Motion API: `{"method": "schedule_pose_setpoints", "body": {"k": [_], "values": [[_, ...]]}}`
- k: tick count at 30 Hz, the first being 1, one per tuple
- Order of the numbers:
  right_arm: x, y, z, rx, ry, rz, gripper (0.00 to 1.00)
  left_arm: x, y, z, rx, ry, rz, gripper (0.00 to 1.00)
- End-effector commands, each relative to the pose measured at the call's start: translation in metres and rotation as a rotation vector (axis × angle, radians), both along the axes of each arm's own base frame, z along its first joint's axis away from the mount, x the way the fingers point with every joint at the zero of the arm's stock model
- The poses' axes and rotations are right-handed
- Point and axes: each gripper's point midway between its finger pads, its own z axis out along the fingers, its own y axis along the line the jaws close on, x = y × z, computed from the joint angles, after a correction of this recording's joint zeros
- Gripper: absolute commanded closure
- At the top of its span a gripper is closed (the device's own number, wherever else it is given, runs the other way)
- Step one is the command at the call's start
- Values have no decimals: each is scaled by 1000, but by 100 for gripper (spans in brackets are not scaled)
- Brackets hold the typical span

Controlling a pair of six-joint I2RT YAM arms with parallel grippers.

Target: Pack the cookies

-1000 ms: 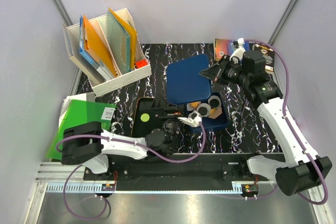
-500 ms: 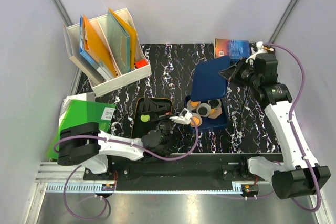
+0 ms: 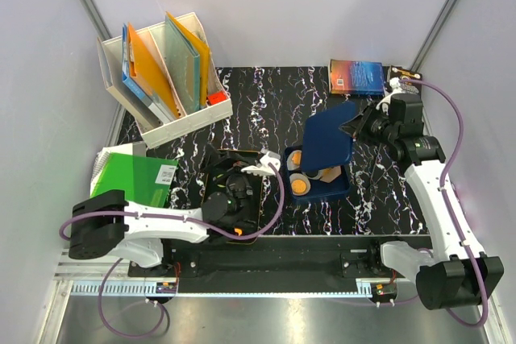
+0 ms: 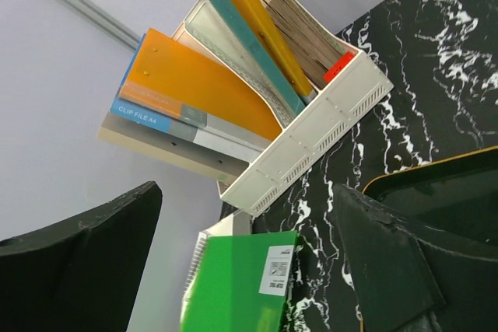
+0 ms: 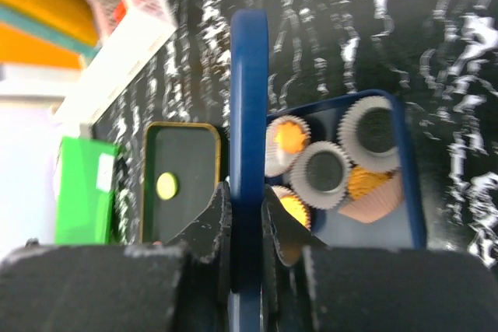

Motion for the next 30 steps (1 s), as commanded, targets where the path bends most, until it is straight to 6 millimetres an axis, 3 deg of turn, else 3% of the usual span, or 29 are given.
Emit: {"method": "schedule_pose_setpoints", "body": {"k": [1,5,7,11,17,21,22,23,27,28,30], "values": [[-4,24,31,85,-100,181,87,-12,28,13,-601,-1,127,1],[1,31,29,166,-77,262,100,-15,34,12,-638,6,139,1],[2,35,24,203,-55,289,100,-16,39,10,-659,9,146,1],[6,44,30,311,-100,311,100,-18,46,13,-714,1,144,1],[4,41,43,325,-180,263,100,-14,40,33,-775,-49,101,1],[-2,34,55,287,-208,231,100,9,12,38,-589,-60,143,1],[-5,34,57,275,-209,233,100,20,16,50,-586,-73,186,1],[-6,33,58,268,-213,233,100,28,11,47,-547,-72,211,1],[-12,30,59,255,-213,210,100,61,26,65,-518,-89,352,1],[-11,27,54,249,-203,186,100,72,33,82,-501,-106,387,1],[-12,25,53,241,-211,169,100,89,30,88,-432,-115,416,1]]}}
